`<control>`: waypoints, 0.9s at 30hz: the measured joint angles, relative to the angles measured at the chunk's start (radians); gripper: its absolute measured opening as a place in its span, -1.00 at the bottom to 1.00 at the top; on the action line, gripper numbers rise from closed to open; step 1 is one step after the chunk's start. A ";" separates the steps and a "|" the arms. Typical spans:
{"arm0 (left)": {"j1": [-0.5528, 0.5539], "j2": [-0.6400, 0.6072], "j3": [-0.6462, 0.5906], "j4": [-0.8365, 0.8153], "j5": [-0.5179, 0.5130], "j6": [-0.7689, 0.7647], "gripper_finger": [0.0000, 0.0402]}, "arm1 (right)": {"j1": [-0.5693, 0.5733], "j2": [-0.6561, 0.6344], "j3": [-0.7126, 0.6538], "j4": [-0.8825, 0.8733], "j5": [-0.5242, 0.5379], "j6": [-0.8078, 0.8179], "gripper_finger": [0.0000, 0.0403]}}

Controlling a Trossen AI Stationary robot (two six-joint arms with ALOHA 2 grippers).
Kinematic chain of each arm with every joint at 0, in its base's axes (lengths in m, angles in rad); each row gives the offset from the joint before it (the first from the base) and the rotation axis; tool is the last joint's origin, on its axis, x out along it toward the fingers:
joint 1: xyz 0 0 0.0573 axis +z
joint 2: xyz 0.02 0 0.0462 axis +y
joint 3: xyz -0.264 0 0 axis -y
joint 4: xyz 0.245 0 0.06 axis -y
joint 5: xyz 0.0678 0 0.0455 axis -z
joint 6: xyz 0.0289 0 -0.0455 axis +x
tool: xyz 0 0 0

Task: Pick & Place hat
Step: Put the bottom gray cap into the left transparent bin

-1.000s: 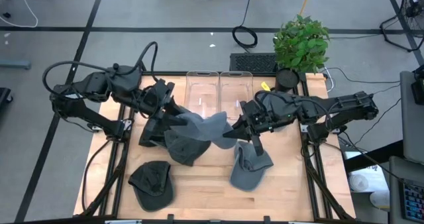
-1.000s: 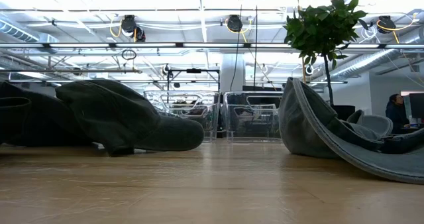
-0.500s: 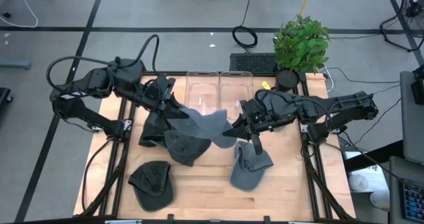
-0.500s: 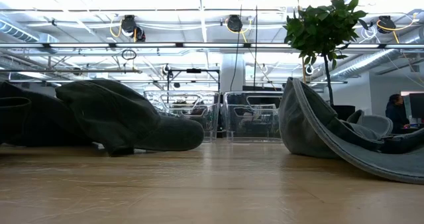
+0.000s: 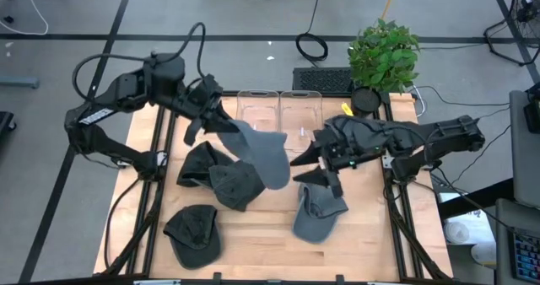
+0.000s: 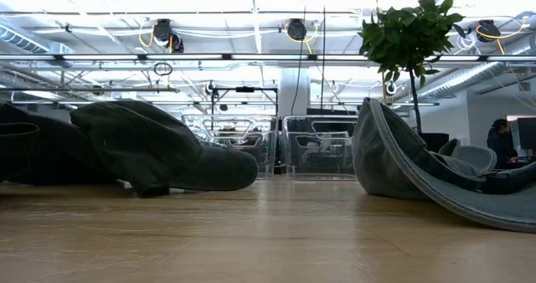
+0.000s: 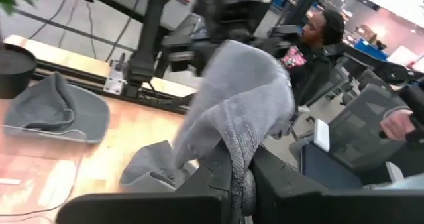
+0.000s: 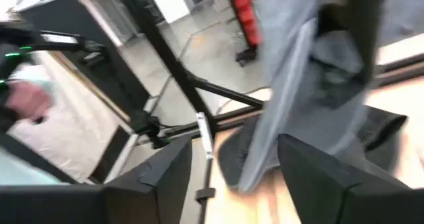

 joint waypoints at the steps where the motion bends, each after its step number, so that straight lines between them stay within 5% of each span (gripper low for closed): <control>1: 0.022 0.000 0.000 -0.001 0.011 0.000 -0.91 | 0.009 -0.008 0.000 -0.002 0.000 0.000 0.11; 7: 0.147 0.000 0.000 -0.007 0.046 0.012 -0.91 | 0.065 -0.044 0.000 0.023 0.003 -0.038 0.14; 14: 0.261 0.033 -0.001 -0.016 0.045 0.117 -0.91 | 0.106 -0.102 0.000 0.064 0.146 -0.166 0.08; 27: 0.337 0.190 -0.002 -0.047 0.063 0.329 -0.91 | 0.090 -0.228 0.000 0.063 0.187 -0.362 0.09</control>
